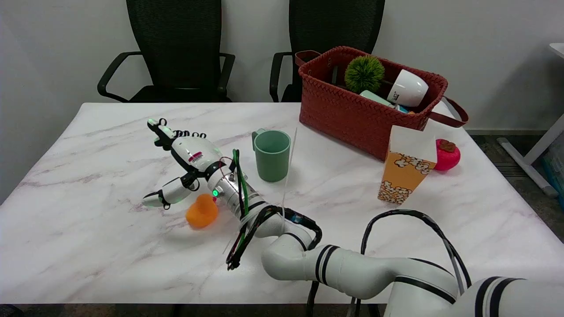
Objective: Pick up the green mug.
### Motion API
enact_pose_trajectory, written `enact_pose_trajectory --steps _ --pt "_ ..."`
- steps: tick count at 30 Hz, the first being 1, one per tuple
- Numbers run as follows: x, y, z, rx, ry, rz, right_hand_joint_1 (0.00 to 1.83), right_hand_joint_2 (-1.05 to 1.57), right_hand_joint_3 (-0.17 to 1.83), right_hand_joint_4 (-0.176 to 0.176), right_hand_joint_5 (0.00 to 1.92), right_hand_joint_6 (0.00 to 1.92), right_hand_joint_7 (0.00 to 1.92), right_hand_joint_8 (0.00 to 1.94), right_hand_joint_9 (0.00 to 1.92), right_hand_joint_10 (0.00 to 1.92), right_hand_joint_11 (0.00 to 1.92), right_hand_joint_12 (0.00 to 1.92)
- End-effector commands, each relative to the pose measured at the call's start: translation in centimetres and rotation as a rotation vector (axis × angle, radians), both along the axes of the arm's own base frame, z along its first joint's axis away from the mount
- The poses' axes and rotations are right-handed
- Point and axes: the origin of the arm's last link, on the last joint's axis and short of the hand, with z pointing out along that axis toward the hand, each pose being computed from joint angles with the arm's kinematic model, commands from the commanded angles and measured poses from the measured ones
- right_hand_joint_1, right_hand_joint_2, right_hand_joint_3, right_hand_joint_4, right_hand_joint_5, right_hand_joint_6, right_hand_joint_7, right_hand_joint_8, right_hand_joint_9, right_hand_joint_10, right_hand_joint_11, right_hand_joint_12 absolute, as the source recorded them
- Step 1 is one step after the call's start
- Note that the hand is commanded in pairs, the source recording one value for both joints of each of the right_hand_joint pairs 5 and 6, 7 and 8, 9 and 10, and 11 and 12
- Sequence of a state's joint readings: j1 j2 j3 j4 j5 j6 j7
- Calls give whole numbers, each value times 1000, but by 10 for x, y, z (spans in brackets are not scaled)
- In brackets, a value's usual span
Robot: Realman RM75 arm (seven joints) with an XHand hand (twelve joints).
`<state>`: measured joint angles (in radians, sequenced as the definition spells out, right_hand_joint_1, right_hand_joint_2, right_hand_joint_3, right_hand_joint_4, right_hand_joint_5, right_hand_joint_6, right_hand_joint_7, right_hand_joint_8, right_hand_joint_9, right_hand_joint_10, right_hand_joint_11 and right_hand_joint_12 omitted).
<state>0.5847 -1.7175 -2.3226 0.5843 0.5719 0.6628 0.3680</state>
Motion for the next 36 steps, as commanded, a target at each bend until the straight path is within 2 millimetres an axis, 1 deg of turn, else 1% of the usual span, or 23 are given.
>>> enact_pose_trajectory --steps 1,9,15,19,23,25,28,31,35,36 --pt "8 1 6 9 -12 20 976 416 361 0 72 72 419 419 476 476 473 473" --pt "7 6 3 20 -23 18 977 418 369 0 72 72 419 419 474 474 467 467" --pt "11 9 12 -6 -65 32 979 422 370 0 72 72 419 419 471 471 463 463" --pt "18 13 24 -42 -119 44 988 436 357 0 71 71 420 420 467 467 457 457" --pt "30 19 35 -71 -172 84 1006 434 342 0 67 67 421 421 462 462 452 452" --pt "32 22 42 -91 -199 91 1012 444 332 0 65 65 424 424 461 461 451 451" --pt "30 28 52 -131 -219 88 1015 459 326 0 63 63 431 431 467 467 455 455" --pt "32 31 62 -170 -213 104 1022 467 358 0 62 62 443 443 479 479 463 463" --pt "33 35 77 -219 -271 97 1032 462 390 0 62 62 460 460 496 496 480 480" --pt "34 36 79 -223 -278 99 1034 460 401 0 62 62 469 469 503 503 489 489"
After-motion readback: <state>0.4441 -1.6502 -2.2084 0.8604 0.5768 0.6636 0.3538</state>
